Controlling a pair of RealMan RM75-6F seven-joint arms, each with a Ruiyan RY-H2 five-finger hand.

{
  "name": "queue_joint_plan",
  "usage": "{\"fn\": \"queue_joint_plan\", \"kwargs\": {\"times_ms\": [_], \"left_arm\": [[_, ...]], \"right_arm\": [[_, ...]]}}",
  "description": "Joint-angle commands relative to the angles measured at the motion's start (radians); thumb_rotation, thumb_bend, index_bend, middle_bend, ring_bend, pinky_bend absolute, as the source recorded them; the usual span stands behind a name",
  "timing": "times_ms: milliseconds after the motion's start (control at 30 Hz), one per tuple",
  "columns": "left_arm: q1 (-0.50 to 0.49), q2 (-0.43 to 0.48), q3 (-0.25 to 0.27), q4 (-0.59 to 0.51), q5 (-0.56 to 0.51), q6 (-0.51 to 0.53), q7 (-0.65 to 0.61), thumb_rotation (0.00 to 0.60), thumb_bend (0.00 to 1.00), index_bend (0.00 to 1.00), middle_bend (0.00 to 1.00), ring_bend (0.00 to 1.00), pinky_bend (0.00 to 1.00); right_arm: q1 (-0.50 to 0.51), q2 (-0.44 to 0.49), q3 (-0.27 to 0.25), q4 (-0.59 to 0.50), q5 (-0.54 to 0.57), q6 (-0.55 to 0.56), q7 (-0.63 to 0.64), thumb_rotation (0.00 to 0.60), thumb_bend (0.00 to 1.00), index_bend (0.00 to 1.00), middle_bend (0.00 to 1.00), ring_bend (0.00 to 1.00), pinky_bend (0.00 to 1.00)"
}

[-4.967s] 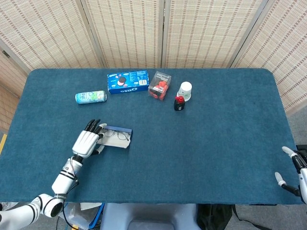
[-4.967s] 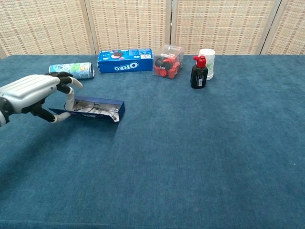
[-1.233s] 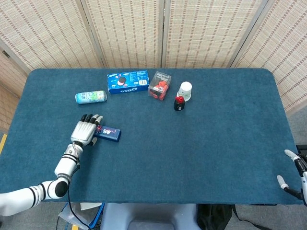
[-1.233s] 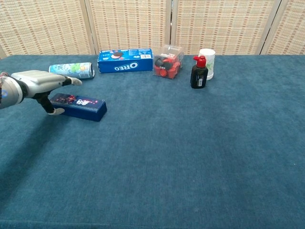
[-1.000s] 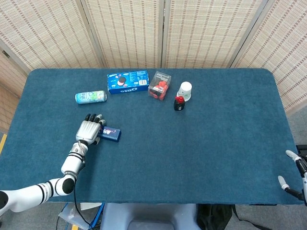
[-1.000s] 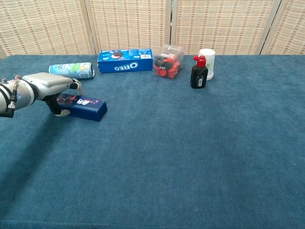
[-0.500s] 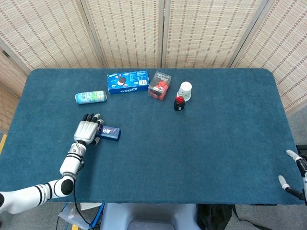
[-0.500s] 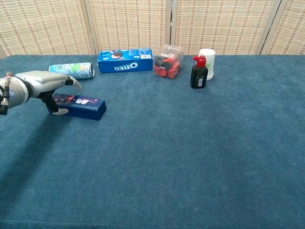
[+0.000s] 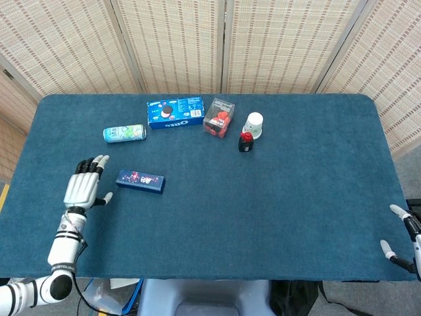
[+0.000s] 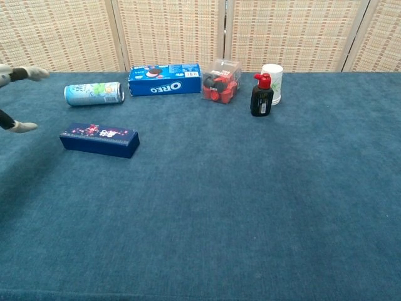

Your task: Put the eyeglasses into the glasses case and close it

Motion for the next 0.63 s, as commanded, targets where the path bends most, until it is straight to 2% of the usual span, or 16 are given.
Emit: {"fn": "queue_joint_plan", "kwargs": {"times_ms": [33,267,500,633], "left_arm": [[0.095,0.043,0.043,-0.063,0.107,0.117,-0.06,0.6,0.27,0.04,0.0,0.0,0.0],[0.228,0.067,0.112,-0.106,0.301,0.305,-0.111,0.6,0.27,0.06,0.0,0.0,0.0],[0.298,0.086,0.16,-0.143,0.409,0.38,-0.097,0.6,0.27,0.07,0.0,0.0,0.0],[0.329,0.084,0.17,-0.154,0.457,0.408,-0.077,0.6,0.27,0.07,0.0,0.0,0.0]], "right_arm": [[0.009,0.003,-0.004,-0.004,-0.006,-0.016,-0.004,0.6,0.3,0.16,0.24,0.16,0.07],[0.034,0.007,-0.009,-0.009,-0.047,-0.026,0.013,0.6,0.3,0.16,0.26,0.16,0.07],[0.051,0.008,-0.015,-0.016,-0.089,-0.022,0.024,0.6,0.3,0.17,0.26,0.16,0.07],[0.06,0.007,-0.016,-0.017,-0.093,-0.029,0.023,0.6,0.3,0.18,0.26,0.16,0.07]]}}
